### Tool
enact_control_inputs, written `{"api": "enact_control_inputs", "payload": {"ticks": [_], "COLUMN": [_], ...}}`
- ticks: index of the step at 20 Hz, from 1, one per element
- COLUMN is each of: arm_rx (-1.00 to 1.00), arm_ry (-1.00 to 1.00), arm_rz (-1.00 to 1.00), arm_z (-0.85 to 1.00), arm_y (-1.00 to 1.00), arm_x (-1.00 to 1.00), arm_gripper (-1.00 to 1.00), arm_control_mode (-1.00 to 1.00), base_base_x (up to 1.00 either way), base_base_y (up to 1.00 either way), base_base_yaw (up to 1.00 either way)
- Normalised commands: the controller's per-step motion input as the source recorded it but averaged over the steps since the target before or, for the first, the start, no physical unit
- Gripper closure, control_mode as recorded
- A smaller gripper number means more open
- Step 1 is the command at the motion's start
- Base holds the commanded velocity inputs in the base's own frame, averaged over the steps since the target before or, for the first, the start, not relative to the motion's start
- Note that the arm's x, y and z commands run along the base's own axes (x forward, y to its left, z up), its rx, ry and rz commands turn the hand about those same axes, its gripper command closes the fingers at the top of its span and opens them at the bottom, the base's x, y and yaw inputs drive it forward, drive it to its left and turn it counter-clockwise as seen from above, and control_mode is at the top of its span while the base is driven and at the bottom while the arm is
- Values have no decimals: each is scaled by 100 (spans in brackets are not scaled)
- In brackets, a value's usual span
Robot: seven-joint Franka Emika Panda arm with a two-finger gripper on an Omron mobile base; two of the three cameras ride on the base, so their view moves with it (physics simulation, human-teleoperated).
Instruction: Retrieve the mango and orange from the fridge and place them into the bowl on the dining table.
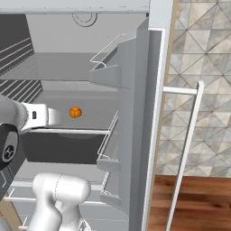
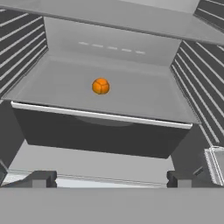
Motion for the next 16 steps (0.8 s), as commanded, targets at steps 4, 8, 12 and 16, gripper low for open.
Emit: {"api": "enact_control_inputs", "payload": {"ticks": [4,8,12,16], "arm_rx": [0,0,0,0], "arm_ry": [12,7,1,-2], "arm_rz": [6,4,0,0], "arm_z": [-22,-29,-33,-32], "arm_y": [16,21,17,2], "arm_x": [27,29,49,53], "arm_gripper": [-100,-100,-100,-100], "arm_control_mode": [-100,-100,-100,-100], "base_base_x": [0,0,0,0], "base_base_y": [0,0,0,0], "base_base_yaw": [0,0,0,0]}}
